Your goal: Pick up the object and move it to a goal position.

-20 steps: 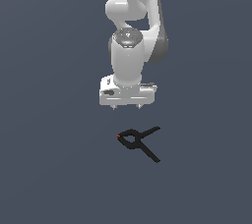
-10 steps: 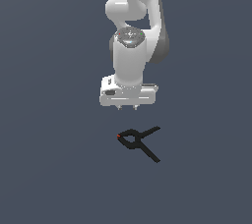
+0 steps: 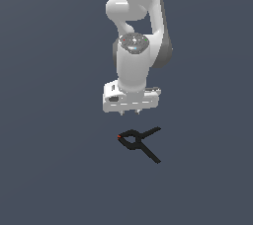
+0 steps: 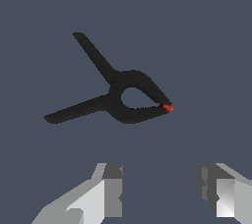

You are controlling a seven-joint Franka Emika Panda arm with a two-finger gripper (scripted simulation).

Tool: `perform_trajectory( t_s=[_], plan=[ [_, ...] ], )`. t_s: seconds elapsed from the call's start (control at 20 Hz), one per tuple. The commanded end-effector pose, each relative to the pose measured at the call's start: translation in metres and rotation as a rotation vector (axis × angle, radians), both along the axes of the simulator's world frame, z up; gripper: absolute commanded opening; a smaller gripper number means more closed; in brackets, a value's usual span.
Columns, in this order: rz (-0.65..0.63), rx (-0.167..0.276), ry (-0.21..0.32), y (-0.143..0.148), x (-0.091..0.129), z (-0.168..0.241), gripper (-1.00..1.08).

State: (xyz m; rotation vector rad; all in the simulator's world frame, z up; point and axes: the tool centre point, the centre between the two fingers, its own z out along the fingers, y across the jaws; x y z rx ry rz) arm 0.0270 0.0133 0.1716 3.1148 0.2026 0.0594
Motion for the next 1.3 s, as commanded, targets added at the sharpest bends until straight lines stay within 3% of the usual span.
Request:
perform_trajectory(
  t_s=[0.0,0.85,1.25],
  plan=[
    [0.039,0.0,-0.008,0.005,0.008,-0.005,0.28],
    [0.519,0.012,-0.127,0.072,0.096,-0.078,0.28],
    [0.684,0.018,-0.183,0.095,0.121,-0.108,0.28]
  ],
)
